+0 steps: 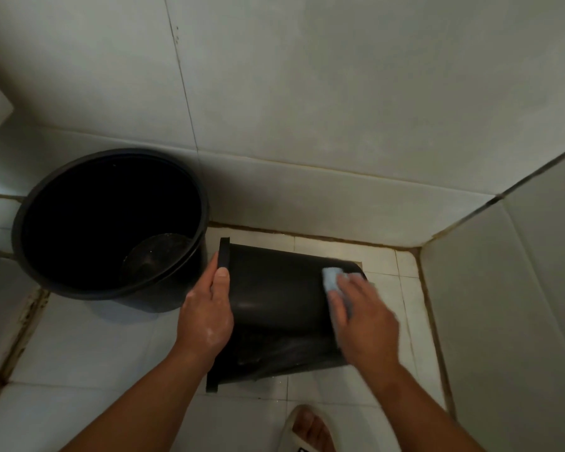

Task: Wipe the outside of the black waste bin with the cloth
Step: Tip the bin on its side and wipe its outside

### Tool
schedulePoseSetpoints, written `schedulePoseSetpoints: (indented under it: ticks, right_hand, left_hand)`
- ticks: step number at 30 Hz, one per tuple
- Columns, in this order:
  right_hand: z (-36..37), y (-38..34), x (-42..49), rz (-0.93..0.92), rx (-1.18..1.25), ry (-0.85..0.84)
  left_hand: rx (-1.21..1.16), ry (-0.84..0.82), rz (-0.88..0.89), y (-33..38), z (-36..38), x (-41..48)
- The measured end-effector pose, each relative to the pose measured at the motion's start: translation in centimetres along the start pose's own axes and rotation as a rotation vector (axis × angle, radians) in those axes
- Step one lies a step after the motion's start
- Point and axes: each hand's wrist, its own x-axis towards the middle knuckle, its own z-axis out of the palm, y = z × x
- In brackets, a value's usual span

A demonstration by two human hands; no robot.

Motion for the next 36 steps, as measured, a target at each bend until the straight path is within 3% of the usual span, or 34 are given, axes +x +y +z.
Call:
schedulePoseSetpoints:
  ticks: [3, 7, 10, 13, 15, 18, 20, 22, 25, 28, 30, 34, 36]
  right_hand:
    - [-0.8, 2.0, 1.8, 0.144, -0.055, 0.027]
    - [1.4, -2.1, 0.3, 0.144, -0.130, 0.060]
    - [3.7, -7.0, -2.8, -0.080, -0.061, 0.020]
    - [3.0, -6.0, -2.3, -0.266, -0.118, -0.032]
    - [1.5, -2.8, -0.8, -0.163, -0.192, -0.036]
    - [0.1, -0.1, 1.3, 0.153, -0.135, 0.035]
    - [0.9, -1.7, 1.3, 0.191, -0.165, 0.078]
    - [2.2, -5.1, 0.4, 0.096, -0.131, 0.048]
    - [3.8, -9.9, -1.6, -0.204, -0.066, -0.031]
    - [3.2, -9.2, 0.0, -0.445, -0.048, -0.163]
    - [2.2, -6.1, 2.0, -0.338, -0.067, -0.144]
    - [0.5, -2.1, 6.0, 0.177, -0.179, -0.060]
    - [0.8, -4.4, 6.4, 0.161, -0.240, -0.086]
  left_hand:
    - [0.008, 0.002, 0.010, 0.2, 0.1, -0.2]
    - [0.005, 0.022, 0.005, 0.4, 0.3, -0.1]
    - [0.012, 0.028, 0.002, 0.0, 0.3, 0.1]
    - [0.019, 0.013, 0.007, -0.2, 0.2, 0.2]
    - [0.036, 0.008, 0.002, -0.2, 0.1, 0.3]
    - [0.027, 0.009, 0.014, 0.0, 0.2, 0.0]
    - [0.010, 0.012, 0.011, 0.0, 0.4, 0.0]
    - [0.009, 0.013, -0.002, -0.2, 0.5, 0.2]
    - [0.010, 0.022, -0.010, -0.6, 0.4, 0.6]
    - [0.009, 0.017, -0.002, -0.6, 0.3, 0.8]
    - [0.033, 0.014, 0.010, -0.1, 0.2, 0.9]
    - [0.009, 0.005, 0.016, 0.2, 0.4, 0.8]
    - [0.002, 0.005, 0.007, 0.2, 0.5, 0.7]
